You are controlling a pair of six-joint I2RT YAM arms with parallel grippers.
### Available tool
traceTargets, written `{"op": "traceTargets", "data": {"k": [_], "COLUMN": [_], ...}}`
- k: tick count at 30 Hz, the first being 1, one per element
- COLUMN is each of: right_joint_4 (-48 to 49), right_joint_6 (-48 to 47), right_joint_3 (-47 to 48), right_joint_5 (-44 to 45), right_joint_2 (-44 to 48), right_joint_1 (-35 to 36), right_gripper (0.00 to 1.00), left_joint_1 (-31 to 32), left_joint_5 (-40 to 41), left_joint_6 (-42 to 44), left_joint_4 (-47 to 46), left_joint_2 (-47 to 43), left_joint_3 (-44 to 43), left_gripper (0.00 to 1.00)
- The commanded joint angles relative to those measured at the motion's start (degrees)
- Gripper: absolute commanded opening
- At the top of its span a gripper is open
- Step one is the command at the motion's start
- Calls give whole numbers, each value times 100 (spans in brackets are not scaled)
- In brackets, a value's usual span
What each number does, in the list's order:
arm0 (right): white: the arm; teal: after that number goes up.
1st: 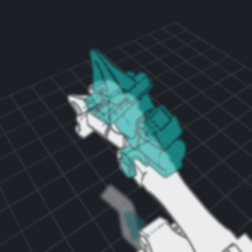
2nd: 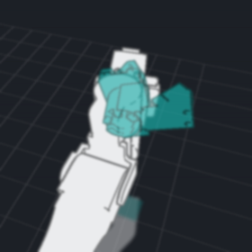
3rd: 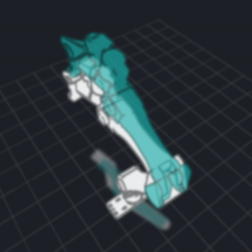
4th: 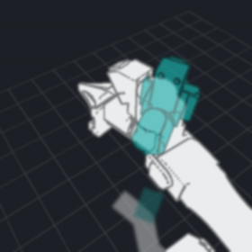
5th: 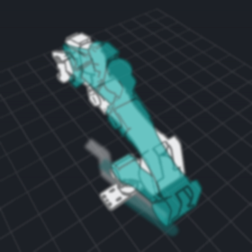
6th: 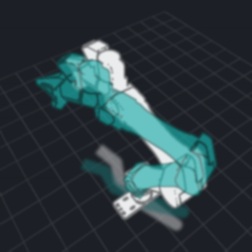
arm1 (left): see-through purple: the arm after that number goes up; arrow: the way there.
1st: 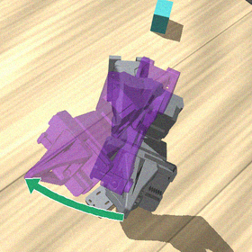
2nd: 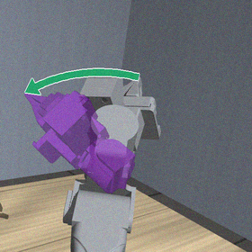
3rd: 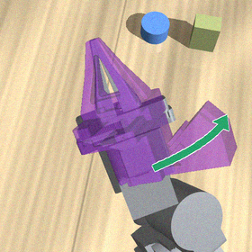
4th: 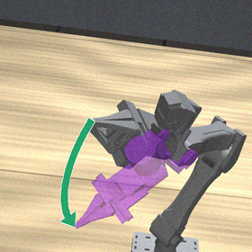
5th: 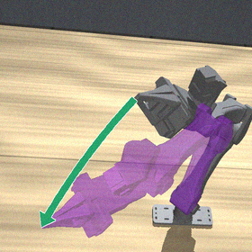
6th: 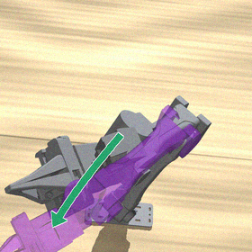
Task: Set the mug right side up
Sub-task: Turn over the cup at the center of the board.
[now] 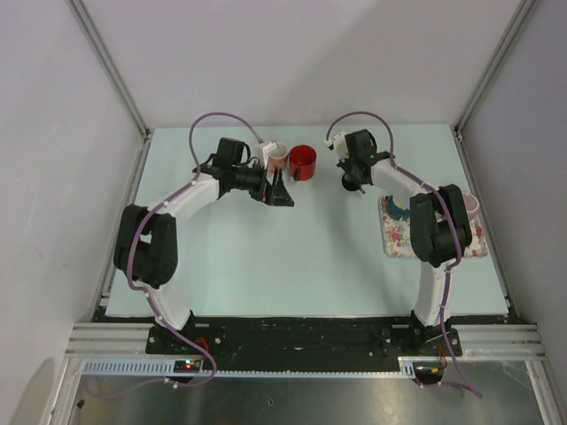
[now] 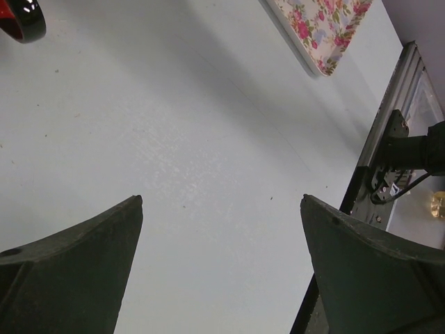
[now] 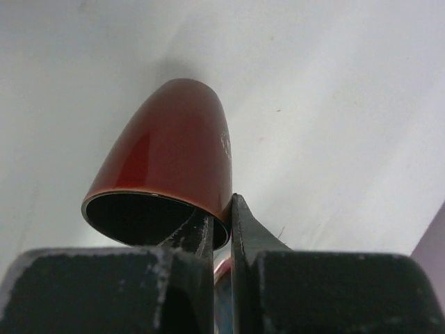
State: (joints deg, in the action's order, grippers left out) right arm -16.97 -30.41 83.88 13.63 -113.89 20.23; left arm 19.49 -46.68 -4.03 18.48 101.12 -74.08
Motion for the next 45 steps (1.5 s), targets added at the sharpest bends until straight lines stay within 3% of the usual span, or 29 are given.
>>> {"op": "traceTargets", "data": {"k": [1,6,15,35,45], "right_joint_4": [-2346,-4096,-4789,-4981,-4954], "right_joint_6": [888,1225,1362,1381,1435], "right_joint_3": [1566,2853,2854,2757,2796], "right_joint_5": [-981,-1593,-1799,-1691,-1629], "right_joint_2": [47,-286,-596,-978,-984], "right_joint_1": [-68,-111,-128,-204,-142], "right_gripper": [0,0,0,0,16], "left_joint_1": [-98,-174,-276,-383,-393], "left_joint_5": [-176,-174,-206,-226,-239], "left_joint_6": [110,86,13,-57,-106], "left_joint_4": [-87,-83,-77,-78,-84], "left_joint_2": [-394,-456,-603,-650,-527], "left_joint_3": [95,178,382,588,542], "left_gripper": [98,98,98,98,98]}}
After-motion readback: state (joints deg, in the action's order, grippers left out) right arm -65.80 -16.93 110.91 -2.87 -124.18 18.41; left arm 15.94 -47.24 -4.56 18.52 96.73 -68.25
